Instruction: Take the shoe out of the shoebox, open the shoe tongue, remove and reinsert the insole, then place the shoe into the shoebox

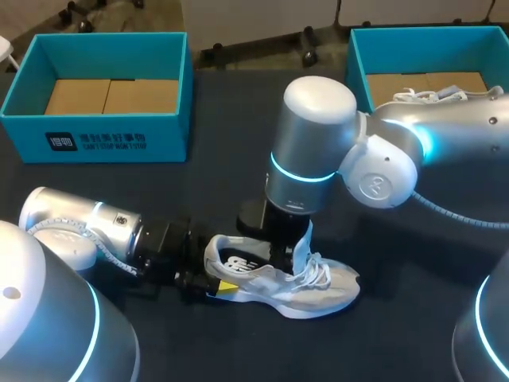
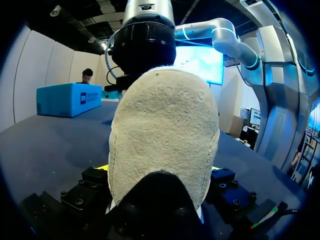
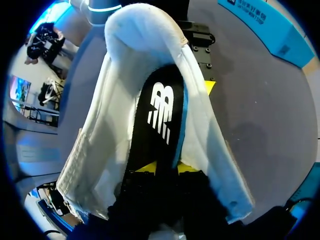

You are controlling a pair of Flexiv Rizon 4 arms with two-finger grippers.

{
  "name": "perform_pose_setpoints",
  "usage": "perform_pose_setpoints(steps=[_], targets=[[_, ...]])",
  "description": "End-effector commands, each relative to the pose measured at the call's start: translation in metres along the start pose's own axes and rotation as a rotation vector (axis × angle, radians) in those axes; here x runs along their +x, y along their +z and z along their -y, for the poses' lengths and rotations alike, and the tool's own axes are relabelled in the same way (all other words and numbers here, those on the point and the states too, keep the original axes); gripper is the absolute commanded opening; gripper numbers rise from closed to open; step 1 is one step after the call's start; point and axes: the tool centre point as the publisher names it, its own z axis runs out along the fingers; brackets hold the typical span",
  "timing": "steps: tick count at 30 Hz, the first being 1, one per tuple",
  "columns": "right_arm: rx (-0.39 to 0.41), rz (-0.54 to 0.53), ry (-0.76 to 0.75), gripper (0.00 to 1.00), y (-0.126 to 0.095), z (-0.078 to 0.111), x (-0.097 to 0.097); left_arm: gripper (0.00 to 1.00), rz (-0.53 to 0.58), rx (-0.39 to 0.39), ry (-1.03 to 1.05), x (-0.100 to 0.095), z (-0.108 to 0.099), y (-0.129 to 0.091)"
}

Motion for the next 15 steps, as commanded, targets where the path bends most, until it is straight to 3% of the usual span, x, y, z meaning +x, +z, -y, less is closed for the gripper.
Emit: perform_pose_setpoints(steps=[1, 15], targets=[[0.009, -0.002, 0.001, 0.00, 0.015, -0.001, 0.041, 0.00, 0.006, 0.001, -0.001, -0.009, 0.000, 0.003], [-0.002, 0.066, -0.021, 0.00, -0.010, -0.002, 0.044, 0.00, 0.006, 0.001, -0.001, -0.009, 0.000, 0.003]])
